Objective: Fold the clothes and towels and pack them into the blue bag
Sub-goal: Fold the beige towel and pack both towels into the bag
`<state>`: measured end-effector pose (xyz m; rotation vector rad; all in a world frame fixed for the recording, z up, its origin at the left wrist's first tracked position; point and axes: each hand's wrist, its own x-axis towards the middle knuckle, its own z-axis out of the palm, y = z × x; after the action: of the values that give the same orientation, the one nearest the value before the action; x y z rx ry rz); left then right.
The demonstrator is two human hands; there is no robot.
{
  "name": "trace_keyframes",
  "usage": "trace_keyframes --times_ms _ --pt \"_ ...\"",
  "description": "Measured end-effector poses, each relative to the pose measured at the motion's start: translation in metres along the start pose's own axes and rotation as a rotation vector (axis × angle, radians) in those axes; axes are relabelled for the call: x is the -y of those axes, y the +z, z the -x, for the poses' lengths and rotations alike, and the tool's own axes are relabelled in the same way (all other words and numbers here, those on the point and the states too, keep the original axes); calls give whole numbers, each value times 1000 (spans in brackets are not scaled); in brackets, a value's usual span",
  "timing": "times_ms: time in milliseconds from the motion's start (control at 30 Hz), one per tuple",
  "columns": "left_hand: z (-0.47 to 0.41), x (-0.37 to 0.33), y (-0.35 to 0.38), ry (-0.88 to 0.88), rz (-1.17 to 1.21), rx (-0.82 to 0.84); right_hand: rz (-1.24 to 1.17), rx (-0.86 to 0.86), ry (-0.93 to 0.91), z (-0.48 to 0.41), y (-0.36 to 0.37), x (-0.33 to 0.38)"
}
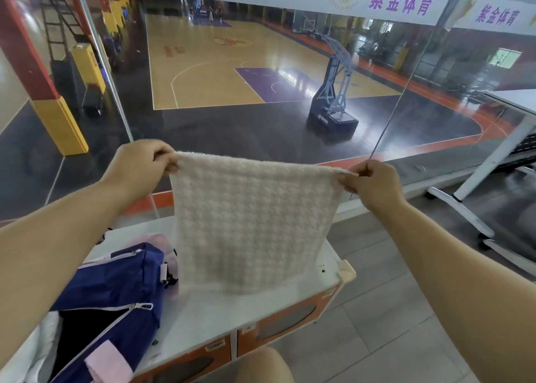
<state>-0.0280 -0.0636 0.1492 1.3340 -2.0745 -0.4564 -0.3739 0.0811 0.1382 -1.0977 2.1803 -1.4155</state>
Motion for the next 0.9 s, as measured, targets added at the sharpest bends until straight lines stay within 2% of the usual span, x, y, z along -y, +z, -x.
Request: trace_keyframes --times_ms 100,200,300,400,500,600,733,900 --pt "-10 -8 -2 74 60 -154 -31 -110 -94 -17 1 8" --pt "1 -2 2 125 42 -170 -50 -108 -144 -17 -1 3" --pt "31 19 23 126 17 -76 -4 -34 -110 -2 -1 -26" --pt "72 47 56 135 21 76 37 91 16 23 7 -77" --pt "110 76 93 74 -2 218 142 166 121 51 23 -130" --pt "140 96 121 -21 -42 310 150 230 211 79 38 -166" --pt "168 105 135 -82 -30 396 180 275 304 102 43 -196" --pt "164 105 140 -134 -3 386 134 332 374 100 38 -203"
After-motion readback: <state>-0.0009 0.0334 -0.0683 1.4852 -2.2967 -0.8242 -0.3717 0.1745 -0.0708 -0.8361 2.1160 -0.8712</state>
